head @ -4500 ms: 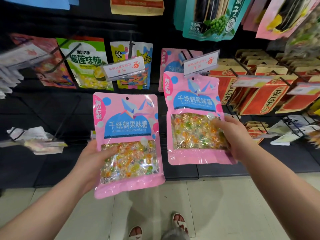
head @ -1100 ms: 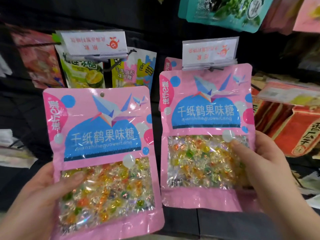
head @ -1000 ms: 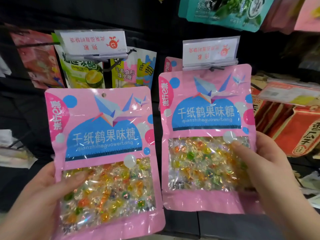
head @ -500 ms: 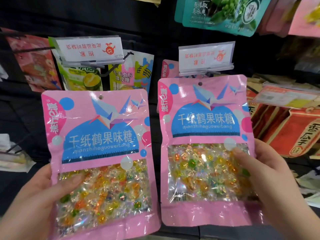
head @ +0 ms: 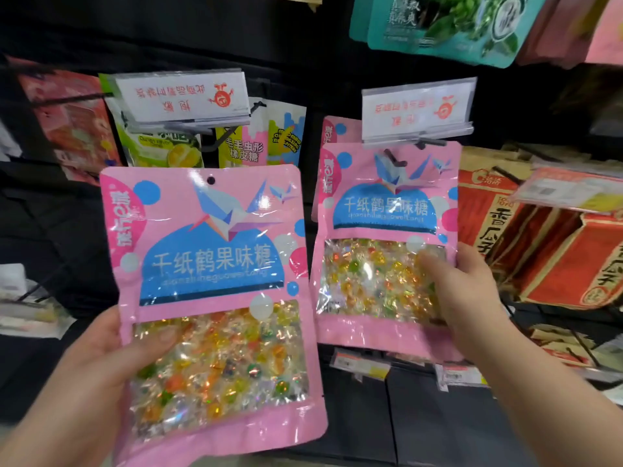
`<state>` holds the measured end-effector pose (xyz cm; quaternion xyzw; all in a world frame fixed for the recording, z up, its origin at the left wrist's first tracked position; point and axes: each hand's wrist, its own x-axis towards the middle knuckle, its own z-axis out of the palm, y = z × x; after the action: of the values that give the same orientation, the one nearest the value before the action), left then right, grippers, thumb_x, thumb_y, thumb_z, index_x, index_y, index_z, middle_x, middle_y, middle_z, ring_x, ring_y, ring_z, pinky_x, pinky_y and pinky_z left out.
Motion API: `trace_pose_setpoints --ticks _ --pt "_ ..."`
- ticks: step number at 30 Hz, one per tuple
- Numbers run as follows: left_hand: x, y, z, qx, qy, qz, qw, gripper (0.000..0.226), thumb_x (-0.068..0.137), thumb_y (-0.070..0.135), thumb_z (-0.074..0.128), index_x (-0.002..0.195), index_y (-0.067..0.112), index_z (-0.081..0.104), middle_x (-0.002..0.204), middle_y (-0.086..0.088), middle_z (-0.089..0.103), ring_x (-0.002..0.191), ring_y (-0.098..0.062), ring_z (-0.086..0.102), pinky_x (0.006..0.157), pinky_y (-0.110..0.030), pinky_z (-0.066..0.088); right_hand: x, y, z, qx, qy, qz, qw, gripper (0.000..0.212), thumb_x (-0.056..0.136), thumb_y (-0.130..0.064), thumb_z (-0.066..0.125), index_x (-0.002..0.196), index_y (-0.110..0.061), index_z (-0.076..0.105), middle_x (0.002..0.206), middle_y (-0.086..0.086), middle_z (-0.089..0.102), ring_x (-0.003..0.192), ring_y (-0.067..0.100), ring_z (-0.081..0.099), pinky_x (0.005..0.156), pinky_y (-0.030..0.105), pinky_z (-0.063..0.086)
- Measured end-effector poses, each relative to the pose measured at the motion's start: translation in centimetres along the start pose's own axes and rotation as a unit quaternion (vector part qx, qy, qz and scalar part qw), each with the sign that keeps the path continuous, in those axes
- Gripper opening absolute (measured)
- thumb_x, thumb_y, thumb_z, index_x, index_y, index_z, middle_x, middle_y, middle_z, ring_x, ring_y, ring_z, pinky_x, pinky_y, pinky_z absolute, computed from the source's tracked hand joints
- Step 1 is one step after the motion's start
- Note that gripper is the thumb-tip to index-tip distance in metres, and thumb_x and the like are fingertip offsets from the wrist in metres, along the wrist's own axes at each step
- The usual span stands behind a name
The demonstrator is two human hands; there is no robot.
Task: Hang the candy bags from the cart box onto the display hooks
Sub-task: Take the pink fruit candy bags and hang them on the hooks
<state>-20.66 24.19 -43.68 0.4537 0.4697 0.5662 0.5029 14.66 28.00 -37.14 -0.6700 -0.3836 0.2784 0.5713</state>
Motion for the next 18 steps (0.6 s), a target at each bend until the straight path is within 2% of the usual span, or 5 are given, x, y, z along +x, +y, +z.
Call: trace_pose_setpoints --ticks 3,6,11,15,18 --pt "1.4 0.3 2.2 -0.067 -0.044 -0.059 0.995 0.051 0.057 0.017 0.082 0.107 0.015 0.070 0.099 -0.018 0.074 0.084 -0.039 0.073 0.061 -0.046 0.060 1.8 1.2 1.6 -0.015 -0.007 0.000 1.000 0.019 0.090 -0.019 0.059 0.109 -0.017 0.053 0.090 -0.002 0.059 0.078 0.019 0.056 0.072 0.034 0.046" --pt "1.7 0.8 4.0 -0.079 -0.036 -0.101 0.991 0.045 0.065 0.001 0.066 0.109 0.013 0.068 0.098 -0.018 0.075 0.084 -0.037 0.073 0.062 -0.044 0.061 3.2 2.2 2.6 -0.033 -0.015 -0.011 0.999 0.025 0.093 -0.022 0.058 0.115 -0.016 0.048 0.089 -0.007 0.057 0.080 0.016 0.056 0.072 0.033 0.046" --pt "2.0 0.9 5.6 -0.058 -0.029 -0.110 0.992 0.046 0.061 0.003 0.066 0.107 0.012 0.066 0.093 -0.013 0.076 0.080 -0.028 0.074 0.070 -0.046 0.055 4.8 3.0 3.1 -0.077 -0.040 0.019 0.996 0.036 0.092 -0.028 0.060 0.122 -0.014 0.046 0.101 -0.001 0.059 0.092 0.023 0.058 0.067 0.034 0.047" --pt "2.0 1.2 6.5 -0.053 -0.040 -0.116 0.991 0.045 0.058 0.009 0.070 0.102 0.017 0.070 0.098 -0.013 0.076 0.089 -0.030 0.073 0.080 -0.049 0.050 4.4 2.5 2.7 -0.164 0.004 -0.016 0.986 0.057 0.090 -0.023 0.064 0.139 -0.010 0.039 0.120 0.002 0.053 0.104 0.018 0.051 0.090 0.031 0.042" --pt "1.9 1.6 7.7 -0.061 -0.043 -0.123 0.990 0.041 0.056 0.009 0.070 0.095 0.019 0.071 0.094 -0.011 0.076 0.084 -0.025 0.074 0.075 -0.044 0.049 1.5 1.6 2.0 -0.127 -0.010 -0.064 0.990 0.043 0.089 -0.029 0.063 0.129 -0.019 0.052 0.113 -0.011 0.056 0.105 0.012 0.053 0.087 0.024 0.040"
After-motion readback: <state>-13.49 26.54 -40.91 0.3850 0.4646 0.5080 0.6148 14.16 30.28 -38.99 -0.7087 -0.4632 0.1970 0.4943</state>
